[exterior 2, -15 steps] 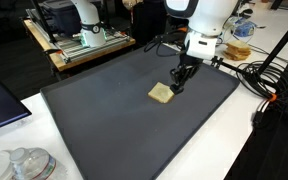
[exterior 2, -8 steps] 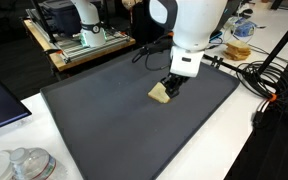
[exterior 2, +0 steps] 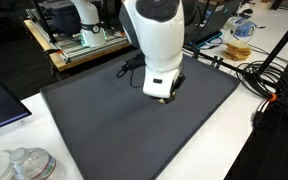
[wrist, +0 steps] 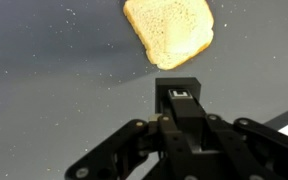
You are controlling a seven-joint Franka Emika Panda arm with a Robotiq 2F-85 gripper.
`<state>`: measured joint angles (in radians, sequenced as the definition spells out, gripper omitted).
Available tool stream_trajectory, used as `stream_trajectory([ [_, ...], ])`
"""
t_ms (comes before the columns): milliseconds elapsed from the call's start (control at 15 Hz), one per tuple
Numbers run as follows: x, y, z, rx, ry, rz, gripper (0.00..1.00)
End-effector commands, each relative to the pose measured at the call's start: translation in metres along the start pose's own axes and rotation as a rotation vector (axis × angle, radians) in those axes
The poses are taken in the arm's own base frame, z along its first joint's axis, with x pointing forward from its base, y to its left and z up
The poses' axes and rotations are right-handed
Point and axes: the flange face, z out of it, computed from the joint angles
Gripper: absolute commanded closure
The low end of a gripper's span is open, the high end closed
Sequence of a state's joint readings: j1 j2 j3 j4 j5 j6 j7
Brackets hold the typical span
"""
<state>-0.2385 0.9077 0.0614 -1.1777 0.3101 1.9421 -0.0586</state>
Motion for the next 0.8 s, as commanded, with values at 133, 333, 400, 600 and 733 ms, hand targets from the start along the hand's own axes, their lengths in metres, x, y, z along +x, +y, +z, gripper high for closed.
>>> stream_trajectory([
  [133,-0.007,0.042,0.005,0.141,0.040,0.028,0.95],
  [333,-0.019,0.063,0.017,0.175,0.097,0.050,0.95],
  [400,-0.025,0.067,0.020,0.187,0.121,0.062,0.95],
  [600,-0.043,0.075,0.024,0.203,0.219,0.090,0.95],
  [733,-0.058,0.081,0.020,0.226,0.291,0.116,0.95],
])
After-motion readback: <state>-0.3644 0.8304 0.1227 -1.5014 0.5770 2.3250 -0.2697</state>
